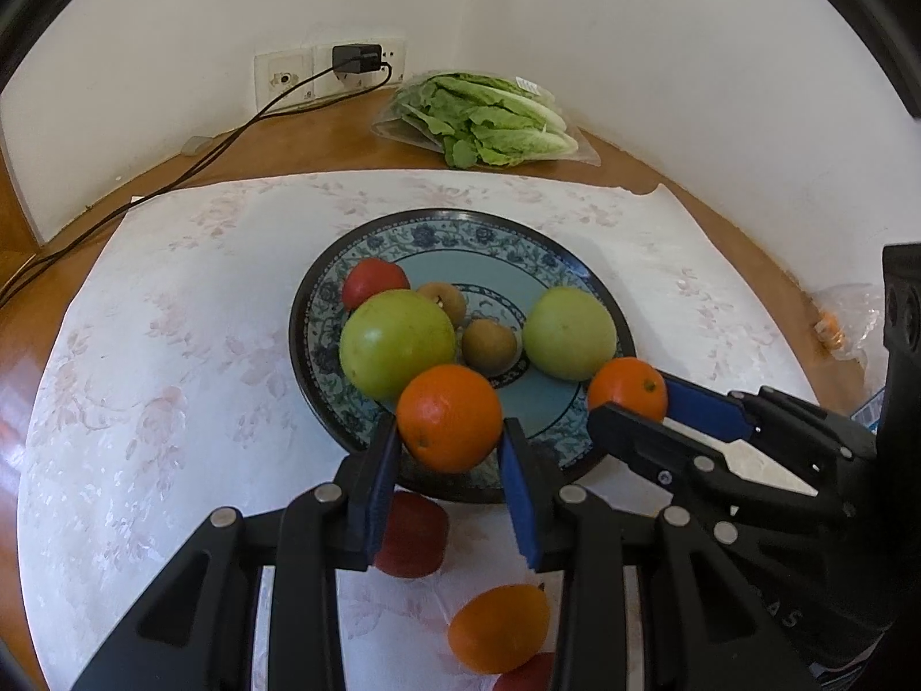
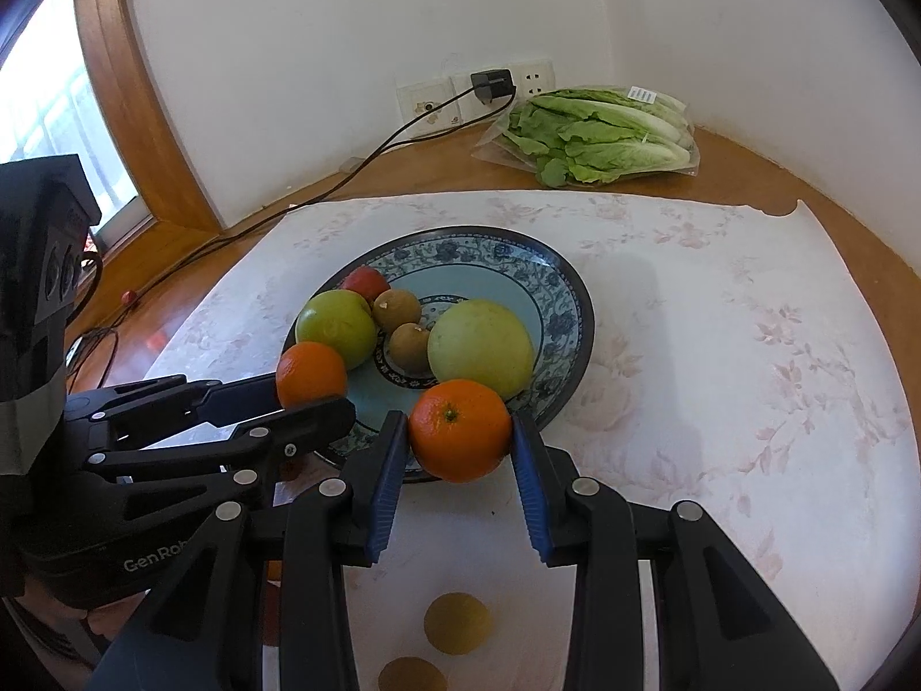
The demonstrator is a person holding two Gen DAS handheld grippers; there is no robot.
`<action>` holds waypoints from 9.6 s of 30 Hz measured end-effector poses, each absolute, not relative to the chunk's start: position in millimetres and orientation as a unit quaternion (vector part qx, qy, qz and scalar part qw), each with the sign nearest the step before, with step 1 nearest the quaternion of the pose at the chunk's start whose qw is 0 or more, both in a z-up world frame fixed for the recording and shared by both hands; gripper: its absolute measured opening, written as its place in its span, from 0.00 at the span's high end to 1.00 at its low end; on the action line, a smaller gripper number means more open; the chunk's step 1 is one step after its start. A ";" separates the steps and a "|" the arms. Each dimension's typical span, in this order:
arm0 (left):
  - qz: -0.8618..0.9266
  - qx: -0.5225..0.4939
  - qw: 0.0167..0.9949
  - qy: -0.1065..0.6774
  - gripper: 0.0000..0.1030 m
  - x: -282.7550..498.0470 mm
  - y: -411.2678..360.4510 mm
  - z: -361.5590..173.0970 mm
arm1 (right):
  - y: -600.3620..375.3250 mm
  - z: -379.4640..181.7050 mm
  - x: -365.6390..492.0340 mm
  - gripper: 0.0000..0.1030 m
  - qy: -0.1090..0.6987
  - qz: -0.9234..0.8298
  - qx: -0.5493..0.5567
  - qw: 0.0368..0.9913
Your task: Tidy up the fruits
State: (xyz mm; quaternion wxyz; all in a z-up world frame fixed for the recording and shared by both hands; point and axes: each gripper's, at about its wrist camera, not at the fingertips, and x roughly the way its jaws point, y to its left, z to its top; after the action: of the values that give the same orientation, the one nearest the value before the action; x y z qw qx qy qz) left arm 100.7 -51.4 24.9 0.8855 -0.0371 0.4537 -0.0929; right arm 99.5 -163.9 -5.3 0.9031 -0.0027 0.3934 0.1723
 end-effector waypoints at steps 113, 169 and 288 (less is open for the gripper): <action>-0.111 0.050 0.853 0.508 0.65 222.7 -93.9 15.6 | -207.4 12.2 155.4 0.50 0.382 0.152 0.084 0.908; -0.067 0.000 0.876 0.478 0.32 71.3 -47.6 44.0 | -185.1 2.0 66.8 0.42 0.423 0.160 0.044 0.891; -0.083 -0.040 0.885 0.456 0.69 68.2 -36.3 29.8 | -180.5 -18.1 45.5 0.77 0.407 0.186 0.031 0.894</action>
State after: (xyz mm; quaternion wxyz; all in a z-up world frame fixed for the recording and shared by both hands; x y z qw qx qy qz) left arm 68.2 -36.3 29.8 0.8853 -0.0402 0.4558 -0.0826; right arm 45.5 -180.5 -18.1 0.8936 0.0313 0.4070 0.1865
